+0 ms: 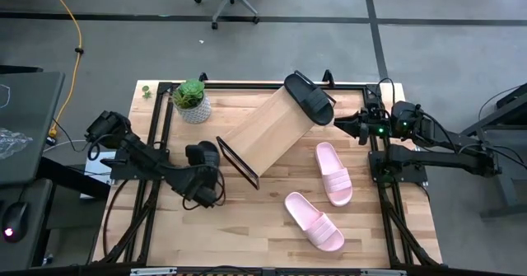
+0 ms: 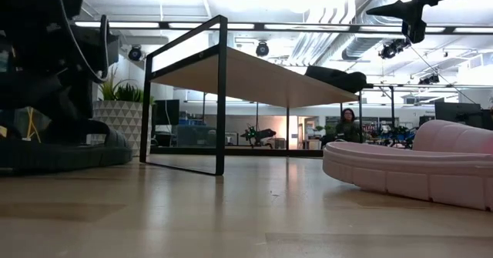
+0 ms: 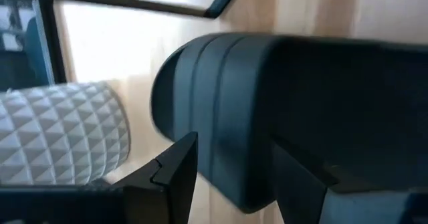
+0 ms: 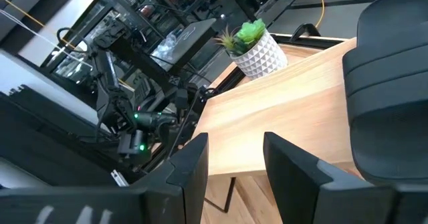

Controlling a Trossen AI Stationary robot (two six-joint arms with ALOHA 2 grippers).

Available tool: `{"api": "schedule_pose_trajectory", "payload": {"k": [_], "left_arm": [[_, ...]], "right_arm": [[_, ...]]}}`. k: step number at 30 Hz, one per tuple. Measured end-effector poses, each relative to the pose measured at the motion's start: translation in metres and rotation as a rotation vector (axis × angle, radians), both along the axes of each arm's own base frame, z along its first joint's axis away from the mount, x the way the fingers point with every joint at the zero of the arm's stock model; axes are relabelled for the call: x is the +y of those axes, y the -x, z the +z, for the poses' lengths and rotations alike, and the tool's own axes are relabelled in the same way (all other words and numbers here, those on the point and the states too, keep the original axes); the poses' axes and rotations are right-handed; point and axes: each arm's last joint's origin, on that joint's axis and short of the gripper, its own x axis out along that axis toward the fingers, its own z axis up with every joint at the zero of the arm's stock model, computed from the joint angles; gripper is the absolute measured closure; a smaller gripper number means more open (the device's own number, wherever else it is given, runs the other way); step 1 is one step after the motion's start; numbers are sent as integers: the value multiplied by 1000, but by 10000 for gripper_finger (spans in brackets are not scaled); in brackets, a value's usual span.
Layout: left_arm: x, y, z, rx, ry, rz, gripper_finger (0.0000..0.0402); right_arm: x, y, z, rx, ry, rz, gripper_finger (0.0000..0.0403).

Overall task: Pick and place slides into the shelf
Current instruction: Put the black slide on the shelf

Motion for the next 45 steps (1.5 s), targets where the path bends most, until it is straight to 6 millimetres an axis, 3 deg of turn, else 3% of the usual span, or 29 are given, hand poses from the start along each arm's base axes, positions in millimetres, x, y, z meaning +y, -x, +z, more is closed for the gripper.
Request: {"api": "schedule_pose_trajectory", "payload": {"k": [7, 20, 35, 45], "left_arm": [[-1, -4, -1, -16, 6, -37, 258], [-1, -3, 0, -7, -4, -38, 394], [-9, 1, 0, 6, 62, -14, 398], [-35, 3, 38, 22, 46, -33, 400]], "right_arm": [[0, 0, 0, 0, 0, 0, 268], [0, 0, 0, 0, -1, 8, 268], [1, 0, 0, -2, -6, 33, 268], [1, 0, 0, -1, -5, 32, 268]]}}
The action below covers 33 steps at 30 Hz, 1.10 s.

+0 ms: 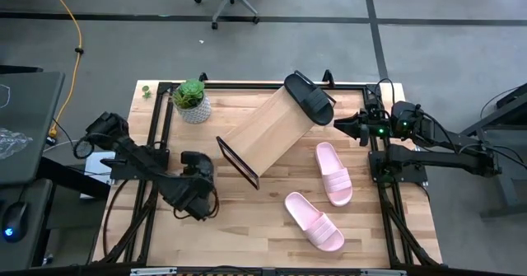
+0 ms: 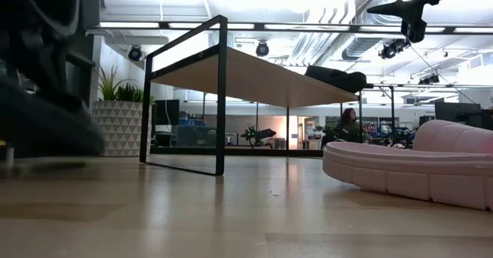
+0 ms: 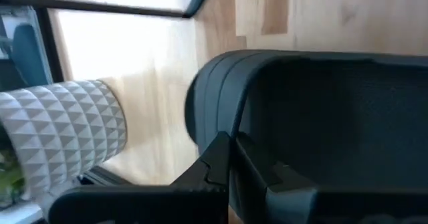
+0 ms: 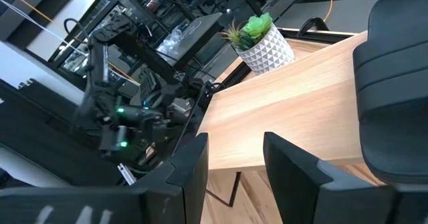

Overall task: Pick and place slides into the shelf
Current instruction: Put the black slide on the shelf

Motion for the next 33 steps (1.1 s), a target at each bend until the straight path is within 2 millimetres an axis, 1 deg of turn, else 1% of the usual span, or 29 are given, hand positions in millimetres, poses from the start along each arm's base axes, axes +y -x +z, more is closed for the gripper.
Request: {"api": "schedule_pose_trajectory", "payload": {"k": [3, 10, 17, 21, 26, 30, 33], "left_arm": [[-13, -4, 18, -52, 16, -25, 400], [-42, -5, 62, -144, 95, -87, 401], [-61, -1, 120, -223, 209, -140, 401], [-61, -2, 155, -321, 249, -148, 401], [-57, -4, 194, -473, 209, -235, 401], [-48, -7, 212, -556, 114, -273, 401], [-37, -13, 222, -563, 36, -303, 401]], "right_arm": [[0, 0, 0, 1, 0, 0, 268], [0, 0, 0, 4, 0, -5, 268], [0, 0, -2, 15, -24, 2, 268], [1, 0, -2, 12, -35, 30, 268], [3, 0, 1, -21, -87, 81, 268], [5, -1, 8, -103, -150, 152, 268], [6, -2, 17, -185, -230, 209, 268]]}}
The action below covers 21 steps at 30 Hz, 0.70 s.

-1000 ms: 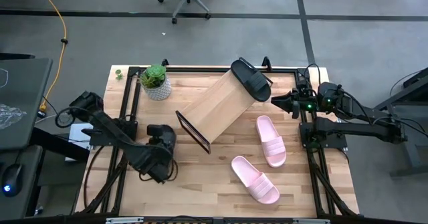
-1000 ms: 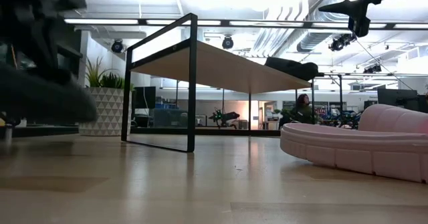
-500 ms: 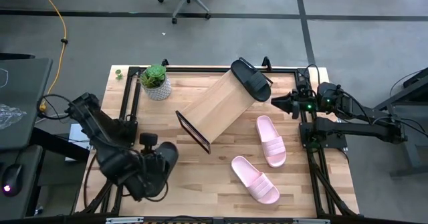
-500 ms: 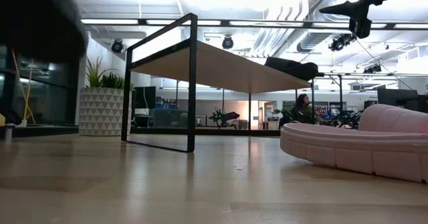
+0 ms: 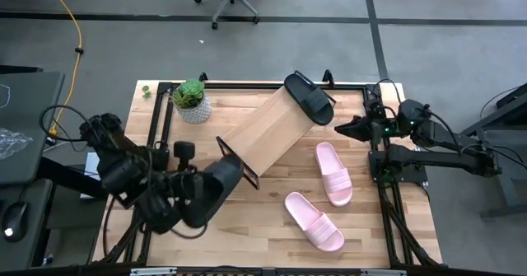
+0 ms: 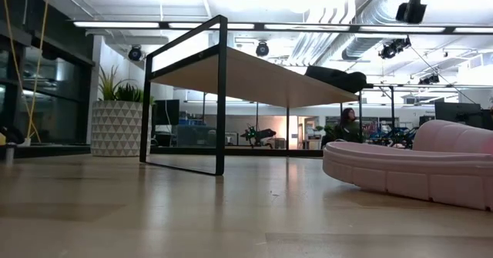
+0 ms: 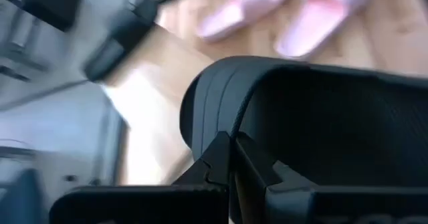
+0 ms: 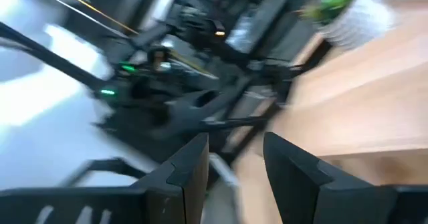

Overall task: Pick and place slides into the shelf
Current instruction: Put the black slide on the shelf

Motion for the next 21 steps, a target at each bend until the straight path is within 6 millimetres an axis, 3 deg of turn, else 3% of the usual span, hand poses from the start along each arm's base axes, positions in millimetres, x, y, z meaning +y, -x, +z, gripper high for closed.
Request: {"api": "schedule_pose_trajectory", "payload": {"k": [4, 12, 21], "left_arm": [[16, -14, 4, 27, -97, -37, 401], [31, -47, 16, -1, -221, -248, 401], [41, -56, 17, 94, -296, -462, 401]], "right_arm": [[1, -1, 8, -66, -157, 61, 268], [6, -15, 4, 11, -379, 162, 268], [14, -42, 2, 24, -493, 224, 264]]}}
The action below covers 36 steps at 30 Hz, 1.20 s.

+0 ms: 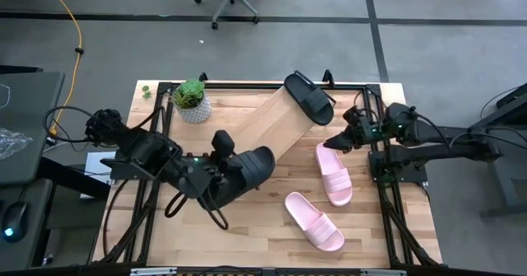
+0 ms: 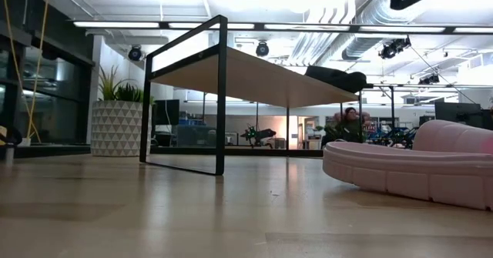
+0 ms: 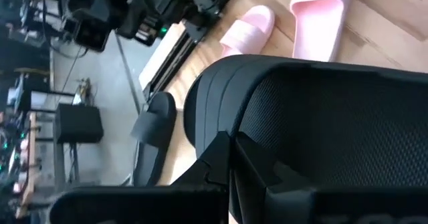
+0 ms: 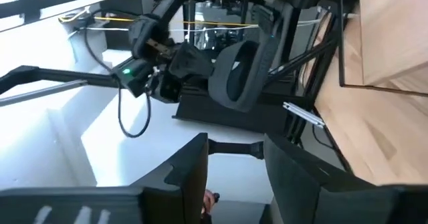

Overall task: Pick and place slides into the shelf
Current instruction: Put the black slide on the shelf

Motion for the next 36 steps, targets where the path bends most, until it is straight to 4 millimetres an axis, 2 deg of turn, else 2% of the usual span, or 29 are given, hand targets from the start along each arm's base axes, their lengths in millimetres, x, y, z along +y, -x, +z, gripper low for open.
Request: {"api": "schedule_pose_trajectory", "payload": {"k": [8, 15, 19, 24, 30, 36], "left_arm": [[-2, -5, 5, -15, -119, -119, 401], [-4, -8, 8, -23, -187, -187, 401], [-7, -14, 6, -16, -240, -251, 401], [-12, -23, -5, 61, -294, -343, 401], [-17, -33, -21, 158, -345, -393, 401], [-10, -43, -25, 165, -327, -405, 401]], "right_arm": [[8, -38, -22, 124, -19, 48, 225], [14, -69, -19, -52, -73, 79, 210], [17, -82, -25, -70, -117, 94, 210], [23, -91, -35, -30, -127, 116, 210], [29, -92, -37, -12, -128, 131, 210], [37, -94, -44, 45, -114, 136, 210]]}}
